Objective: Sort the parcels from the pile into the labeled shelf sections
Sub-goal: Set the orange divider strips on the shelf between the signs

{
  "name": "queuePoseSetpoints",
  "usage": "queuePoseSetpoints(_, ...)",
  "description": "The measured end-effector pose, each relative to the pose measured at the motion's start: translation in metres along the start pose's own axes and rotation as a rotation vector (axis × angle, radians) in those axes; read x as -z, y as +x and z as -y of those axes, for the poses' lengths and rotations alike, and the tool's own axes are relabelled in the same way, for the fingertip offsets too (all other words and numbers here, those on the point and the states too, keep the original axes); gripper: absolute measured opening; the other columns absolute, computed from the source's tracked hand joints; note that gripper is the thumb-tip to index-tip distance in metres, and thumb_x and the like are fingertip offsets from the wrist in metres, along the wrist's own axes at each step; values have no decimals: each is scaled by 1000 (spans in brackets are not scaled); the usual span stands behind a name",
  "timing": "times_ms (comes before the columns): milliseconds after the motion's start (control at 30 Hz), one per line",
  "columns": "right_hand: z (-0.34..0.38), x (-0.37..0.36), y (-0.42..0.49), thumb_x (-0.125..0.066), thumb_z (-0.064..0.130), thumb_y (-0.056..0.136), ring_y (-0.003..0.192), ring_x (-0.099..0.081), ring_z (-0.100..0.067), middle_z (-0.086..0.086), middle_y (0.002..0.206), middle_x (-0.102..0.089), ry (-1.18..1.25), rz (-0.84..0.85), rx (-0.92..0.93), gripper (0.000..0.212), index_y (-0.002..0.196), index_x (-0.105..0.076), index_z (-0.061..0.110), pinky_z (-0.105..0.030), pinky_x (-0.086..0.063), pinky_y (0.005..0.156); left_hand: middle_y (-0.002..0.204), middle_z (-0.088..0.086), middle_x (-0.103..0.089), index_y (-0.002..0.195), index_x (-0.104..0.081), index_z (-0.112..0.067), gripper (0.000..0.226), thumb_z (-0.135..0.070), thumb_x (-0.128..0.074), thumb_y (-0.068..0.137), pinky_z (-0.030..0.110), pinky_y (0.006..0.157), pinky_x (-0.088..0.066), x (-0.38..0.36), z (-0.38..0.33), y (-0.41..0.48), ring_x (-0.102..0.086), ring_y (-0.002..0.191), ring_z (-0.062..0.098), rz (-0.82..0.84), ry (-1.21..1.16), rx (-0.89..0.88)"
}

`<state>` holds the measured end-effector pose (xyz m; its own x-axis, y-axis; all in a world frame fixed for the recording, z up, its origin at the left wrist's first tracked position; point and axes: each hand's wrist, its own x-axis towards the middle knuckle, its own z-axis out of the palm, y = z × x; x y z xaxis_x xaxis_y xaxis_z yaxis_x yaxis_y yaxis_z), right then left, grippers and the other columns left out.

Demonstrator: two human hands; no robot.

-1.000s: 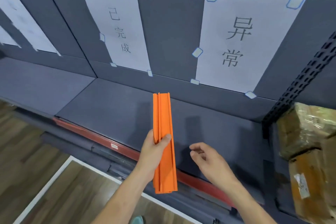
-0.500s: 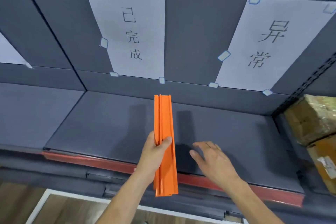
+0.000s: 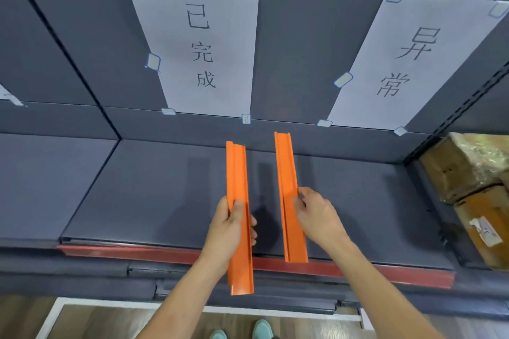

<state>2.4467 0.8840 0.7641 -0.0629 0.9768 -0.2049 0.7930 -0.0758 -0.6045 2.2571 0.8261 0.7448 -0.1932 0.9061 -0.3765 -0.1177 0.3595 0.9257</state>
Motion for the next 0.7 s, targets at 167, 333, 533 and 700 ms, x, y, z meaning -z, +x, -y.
queuePoseSetpoints(167, -17, -22, 36, -41, 20, 105, 89, -65, -34, -11, 92, -67, -141, 116, -88, 19, 109, -55, 7, -34, -46, 70, 82, 8, -73, 112, -55, -20, 22, -40, -43, 109, 32, 61, -58, 14, 5, -10, -68, 64, 22, -56, 3, 41)
queuePoseSetpoints(333, -24, -45, 40, -45, 21, 104, 110, -63, -37, -17, 126, -59, -219, 99, -55, 35, 135, -48, 6, -41, -52, 92, 84, 11, -73, 115, -56, -19, 24, -40, -45, 109, 33, 60, -59, 19, 9, -18, -69, 64, 23, -110, -31, 46)
queuePoseSetpoints(533, -27, -41, 31, -46, 36, 104, 114, -56, -27, -9, 136, -39, -388, 35, 103, 54, 152, -31, 15, -38, -58, 83, 85, 11, -74, 115, -57, -20, 29, -46, -44, 108, 35, 62, -60, 14, 12, -21, -71, 65, 24, -146, -54, 69)
queuePoseSetpoints(700, -18, -20, 21, -44, 40, 105, 137, -36, -24, -5, 149, -38, -473, 7, 272, 54, 153, -36, 16, -36, -48, 104, 88, 13, -76, 113, -57, -23, 34, -48, -34, 110, 35, 59, -60, -9, 2, -20, -68, 62, 25, -112, -158, 95)
